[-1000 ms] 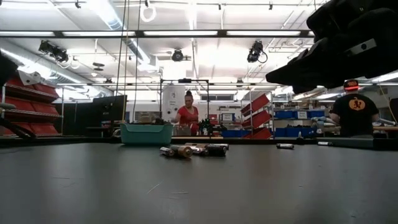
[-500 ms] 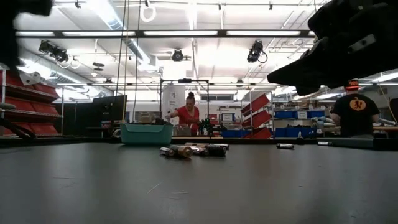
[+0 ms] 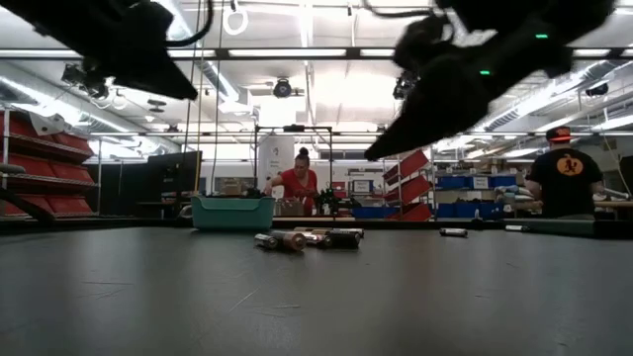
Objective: Sort batteries
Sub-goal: Put the black battery into the yellow bin
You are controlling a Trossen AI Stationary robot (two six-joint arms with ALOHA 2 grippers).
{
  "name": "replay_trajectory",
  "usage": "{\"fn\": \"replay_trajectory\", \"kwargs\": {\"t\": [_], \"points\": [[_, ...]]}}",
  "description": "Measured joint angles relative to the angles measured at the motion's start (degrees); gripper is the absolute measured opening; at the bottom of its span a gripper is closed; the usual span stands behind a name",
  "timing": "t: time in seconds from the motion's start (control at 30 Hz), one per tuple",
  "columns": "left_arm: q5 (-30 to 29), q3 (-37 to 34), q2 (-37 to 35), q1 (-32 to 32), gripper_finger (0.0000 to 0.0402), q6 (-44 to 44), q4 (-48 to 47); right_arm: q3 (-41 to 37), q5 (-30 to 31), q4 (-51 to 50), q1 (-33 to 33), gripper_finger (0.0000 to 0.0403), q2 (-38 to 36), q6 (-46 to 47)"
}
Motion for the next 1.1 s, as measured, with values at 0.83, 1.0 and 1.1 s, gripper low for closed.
{"fn": "replay_trajectory", "kwargs": {"t": [0.83,1.0,1.1], "points": [[12.9,-19.1,1.1,8.2,0.0162,47.9,65.9,2.7,-10.6,-34.4,-24.5,0.0099,0.0,12.2],[14.4,-22.3,1.1,8.2,0.0162,45.0,68.4,1.8,-16.7,-16.8,-18.5,0.0099,0.0,10.9],[14.5,-23.0,1.2,8.2,0.0162,42.7,68.3,4.1,-15.3,-16.1,-12.9,0.0099,0.0,10.8]]}}
